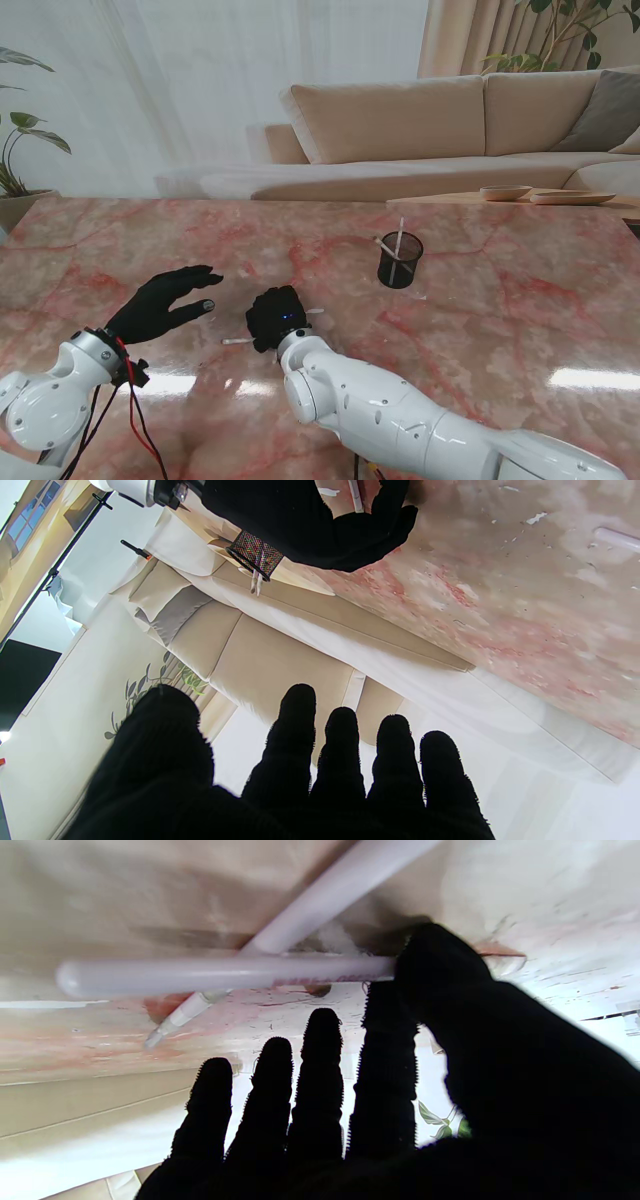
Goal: Insert makeup brushes into the holder
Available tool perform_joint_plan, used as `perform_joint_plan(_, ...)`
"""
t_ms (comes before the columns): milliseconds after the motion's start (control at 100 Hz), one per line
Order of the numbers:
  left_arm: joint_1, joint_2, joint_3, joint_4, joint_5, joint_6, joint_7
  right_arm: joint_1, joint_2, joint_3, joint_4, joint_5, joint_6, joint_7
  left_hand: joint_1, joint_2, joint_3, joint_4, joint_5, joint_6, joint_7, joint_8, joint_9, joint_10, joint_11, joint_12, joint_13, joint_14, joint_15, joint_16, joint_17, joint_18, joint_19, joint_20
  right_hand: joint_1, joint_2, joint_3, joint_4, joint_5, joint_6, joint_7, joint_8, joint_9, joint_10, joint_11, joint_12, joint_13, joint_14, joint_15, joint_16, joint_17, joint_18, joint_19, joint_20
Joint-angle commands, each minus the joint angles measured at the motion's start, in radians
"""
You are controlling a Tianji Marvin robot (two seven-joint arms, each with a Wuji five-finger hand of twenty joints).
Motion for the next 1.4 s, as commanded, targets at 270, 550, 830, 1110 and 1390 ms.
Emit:
perform_joint_plan(270,0.002,-0.002,-0.001,0.000,0.002,-0.001,0.006,-0.042,0.032,0.058,-0.077,0.003,0.028,-0.018,0.001,0.002,-0.022,-0.005,0.011,-0.034,0.016,0.009,-0.024,-0.016,-0.025,-0.011,-0.046,-0.043,-0.032,-0.009,-0.009,-0.006,-0.040,-0.020,0.027,0.100,0.073,-0.017,0.057,-0.047,0.031,0.130,-0.049,-0.023,0.033,0.031,-0.044,-0.033,0.018,0.010,-0.034,-0.033,0.020,-0.026)
perform_joint_plan(550,0.013,-0.004,-0.018,-0.011,0.007,-0.013,0.018,-0.065,0.062,0.126,-0.167,-0.019,0.065,-0.055,0.002,0.004,-0.023,-0.005,0.011,-0.031,0.016,0.008,-0.026,-0.016,-0.026,-0.012,-0.049,-0.045,-0.034,-0.010,-0.004,-0.010,-0.066,-0.034,0.026,0.112,0.066,-0.016,0.053,-0.056,0.015,0.162,-0.071,-0.021,0.029,0.033,-0.068,-0.031,0.013,0.007,-0.049,-0.036,0.007,-0.029)
perform_joint_plan(830,0.025,-0.005,-0.031,-0.020,0.012,-0.022,0.024,-0.078,0.112,0.222,-0.267,-0.068,0.139,-0.057,0.003,0.002,-0.023,-0.005,0.012,-0.031,0.015,0.008,-0.026,-0.015,-0.026,-0.012,-0.048,-0.043,-0.034,-0.010,-0.002,-0.009,-0.063,-0.030,0.026,0.113,0.061,-0.015,0.053,-0.050,0.005,0.174,-0.086,-0.013,0.019,0.027,-0.080,-0.028,0.009,0.004,-0.052,-0.034,0.001,-0.027)
perform_joint_plan(1110,0.018,-0.003,-0.015,-0.019,0.011,-0.013,0.016,-0.154,0.143,0.392,-0.405,-0.026,0.104,-0.099,0.002,0.002,-0.024,-0.005,0.013,-0.032,0.015,0.008,-0.026,-0.015,-0.025,-0.012,-0.048,-0.044,-0.033,-0.010,-0.003,-0.010,-0.060,-0.028,0.019,0.125,0.045,-0.013,0.049,-0.066,-0.011,0.181,-0.148,-0.006,-0.038,-0.025,-0.142,-0.031,-0.024,-0.018,-0.061,-0.057,-0.004,-0.020)
perform_joint_plan(1390,0.008,-0.003,0.003,-0.017,0.014,-0.001,0.016,-0.238,0.160,0.590,-0.521,0.081,0.013,-0.137,0.001,0.003,-0.024,-0.005,0.013,-0.032,0.015,0.008,-0.026,-0.015,-0.025,-0.012,-0.049,-0.045,-0.032,-0.009,-0.003,-0.010,-0.061,-0.028,0.015,0.122,0.046,-0.014,0.051,-0.071,-0.017,0.186,-0.157,-0.005,-0.068,-0.068,-0.139,-0.029,-0.065,-0.049,-0.058,-0.058,-0.021,-0.025)
